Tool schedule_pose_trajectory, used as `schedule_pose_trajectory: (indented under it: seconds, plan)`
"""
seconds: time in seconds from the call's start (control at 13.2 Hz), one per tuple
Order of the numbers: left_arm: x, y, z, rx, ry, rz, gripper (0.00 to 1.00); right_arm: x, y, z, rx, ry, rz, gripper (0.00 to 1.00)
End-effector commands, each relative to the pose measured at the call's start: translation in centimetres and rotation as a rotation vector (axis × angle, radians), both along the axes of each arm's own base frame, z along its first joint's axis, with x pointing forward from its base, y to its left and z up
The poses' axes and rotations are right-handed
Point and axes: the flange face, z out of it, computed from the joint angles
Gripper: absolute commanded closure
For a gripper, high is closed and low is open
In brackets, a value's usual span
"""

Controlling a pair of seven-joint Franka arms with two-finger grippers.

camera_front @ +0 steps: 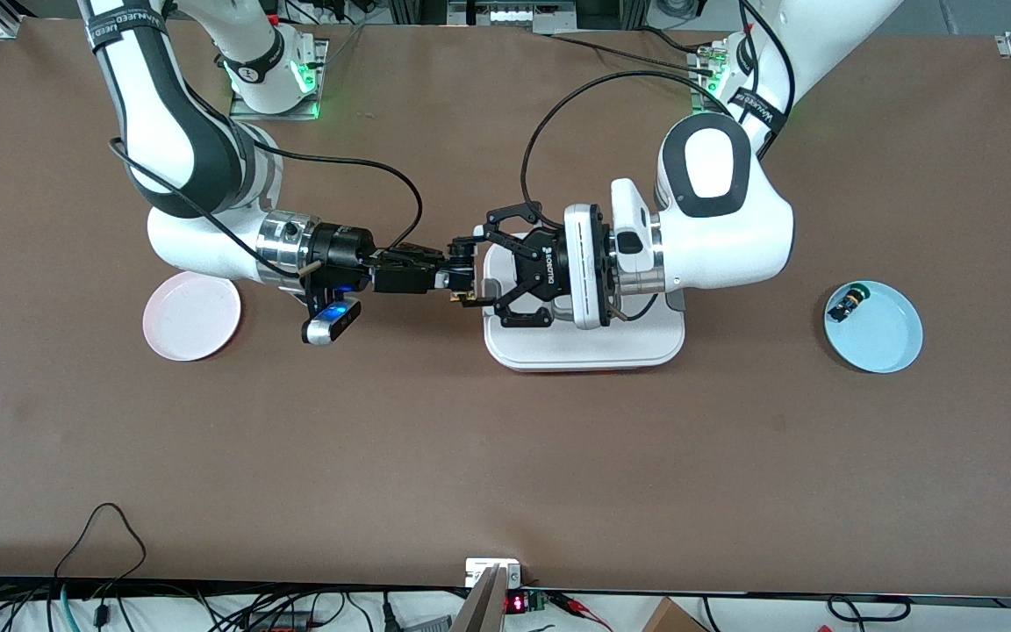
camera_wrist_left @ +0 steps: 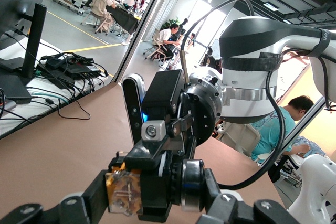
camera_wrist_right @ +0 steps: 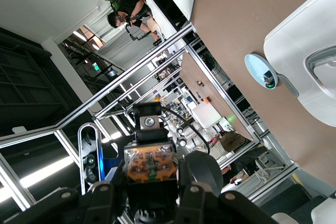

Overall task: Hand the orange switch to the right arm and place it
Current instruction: 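Open the left gripper and pull both grippers apart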

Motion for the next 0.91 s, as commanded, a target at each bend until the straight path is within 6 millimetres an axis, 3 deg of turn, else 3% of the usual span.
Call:
schedule_pose_trajectory:
  seconds: [0.0,0.3,0.53,0.83]
  plan:
    - [-0.1,0.4,0.7,-0.024,-0.006,0.015,0.00,-0.1,-0.5,0.8,0.007,-0.025,-0.002,1.00]
    - [0.1,0.9,1.3,-0.029,0.009,0.019,0.00,0.5,-1.4,1.0,-0.026,-0.042,0.021,1.00]
    - [0.6,2.9,3.0,-0.046,0.096,0.009,0.00,1.6,-4.9,0.9,-0.078,-0.078,0.102,1.00]
    - [2.5,10.0,3.4,0.004,0.161,-0.103,0.00,2.4,-10.0,0.9,-0.249,-0.140,0.226,1.00]
